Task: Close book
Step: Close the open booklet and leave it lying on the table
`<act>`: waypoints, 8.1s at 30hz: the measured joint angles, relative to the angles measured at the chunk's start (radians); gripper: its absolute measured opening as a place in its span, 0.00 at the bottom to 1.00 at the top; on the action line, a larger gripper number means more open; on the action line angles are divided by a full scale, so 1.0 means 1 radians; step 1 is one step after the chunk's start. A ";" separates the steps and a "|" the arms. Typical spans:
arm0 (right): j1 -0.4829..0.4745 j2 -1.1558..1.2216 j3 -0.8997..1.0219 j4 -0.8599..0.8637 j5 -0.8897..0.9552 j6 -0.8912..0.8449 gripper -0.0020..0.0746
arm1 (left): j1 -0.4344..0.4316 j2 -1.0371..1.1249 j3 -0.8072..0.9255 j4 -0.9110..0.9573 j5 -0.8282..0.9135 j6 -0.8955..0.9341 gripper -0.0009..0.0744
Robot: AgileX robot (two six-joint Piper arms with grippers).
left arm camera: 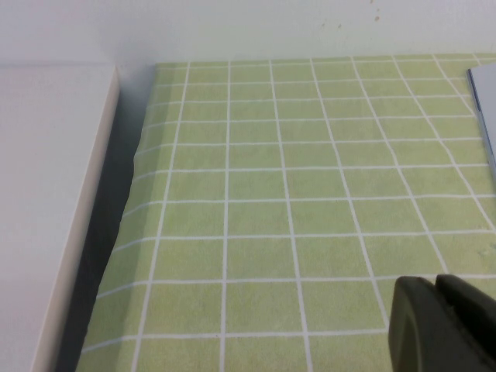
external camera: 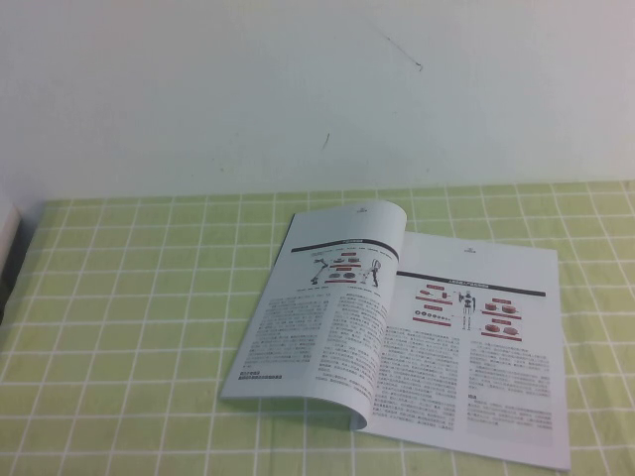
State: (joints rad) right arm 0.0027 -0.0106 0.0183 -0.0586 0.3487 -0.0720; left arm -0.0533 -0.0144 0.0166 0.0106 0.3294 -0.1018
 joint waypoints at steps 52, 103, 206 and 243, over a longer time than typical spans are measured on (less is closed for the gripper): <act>0.000 0.000 0.010 -0.002 -0.647 0.009 0.02 | 0.000 0.000 0.006 0.003 -0.922 0.011 0.01; 0.011 1.430 -0.877 0.481 0.440 -0.635 0.02 | 0.000 1.091 -0.843 -0.387 0.259 0.303 0.01; 0.278 1.854 -0.910 0.529 0.148 -0.632 0.02 | -0.190 2.012 -1.246 -0.840 0.049 0.871 0.01; 0.280 1.653 -0.895 0.362 0.216 -0.595 0.02 | -0.471 1.821 -1.435 -0.842 0.250 0.976 0.01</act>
State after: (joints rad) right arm 0.2830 1.6426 -0.8770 0.3035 0.5651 -0.6669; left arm -0.5241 1.8066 -1.4189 -0.8315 0.5791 0.8744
